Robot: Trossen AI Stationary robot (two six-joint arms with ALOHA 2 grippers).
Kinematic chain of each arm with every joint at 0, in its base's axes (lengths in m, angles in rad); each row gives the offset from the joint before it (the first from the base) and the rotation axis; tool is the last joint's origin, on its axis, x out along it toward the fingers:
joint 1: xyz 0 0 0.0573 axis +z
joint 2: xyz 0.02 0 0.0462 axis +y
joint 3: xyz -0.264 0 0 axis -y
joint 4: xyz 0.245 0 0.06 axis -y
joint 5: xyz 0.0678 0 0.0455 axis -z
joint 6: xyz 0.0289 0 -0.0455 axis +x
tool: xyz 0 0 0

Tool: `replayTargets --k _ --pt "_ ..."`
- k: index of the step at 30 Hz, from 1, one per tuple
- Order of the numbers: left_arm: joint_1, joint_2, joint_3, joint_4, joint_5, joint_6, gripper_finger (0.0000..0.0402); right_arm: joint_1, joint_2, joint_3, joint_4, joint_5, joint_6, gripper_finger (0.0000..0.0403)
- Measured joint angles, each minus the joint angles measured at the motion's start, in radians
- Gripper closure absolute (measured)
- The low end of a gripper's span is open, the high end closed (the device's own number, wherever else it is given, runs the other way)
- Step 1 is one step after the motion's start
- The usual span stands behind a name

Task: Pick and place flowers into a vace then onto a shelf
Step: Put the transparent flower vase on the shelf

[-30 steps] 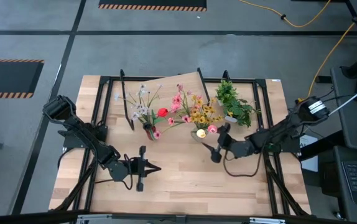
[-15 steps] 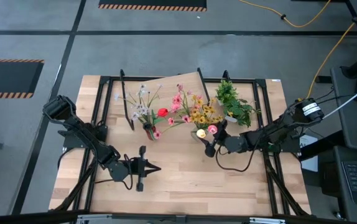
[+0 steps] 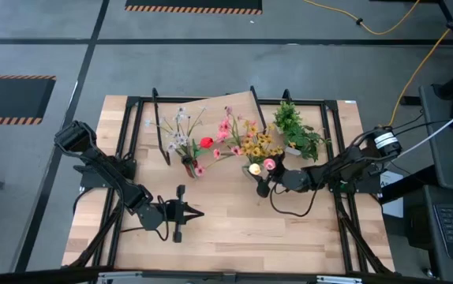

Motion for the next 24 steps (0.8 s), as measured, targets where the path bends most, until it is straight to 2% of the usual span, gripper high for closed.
replayTargets --k 7,18,21,24 --pt "0.0 0.0 0.0 0.0 0.001 0.0 0.0396 -0.001 0.02 0.0 0.077 0.0 -0.046 0.0105" --pt "0.0 0.0 0.0 -0.012 0.002 0.0 0.0396 -0.001 0.02 0.0 0.071 -0.007 -0.028 0.0146" --pt "0.0 0.0 0.0 -0.013 0.002 0.0 0.0396 -0.001 0.02 0.0 0.068 -0.008 -0.026 0.0169" --pt "0.0 0.0 0.0 -0.014 0.002 0.0 0.0396 -0.001 0.02 -0.001 0.067 -0.012 -0.027 0.021"
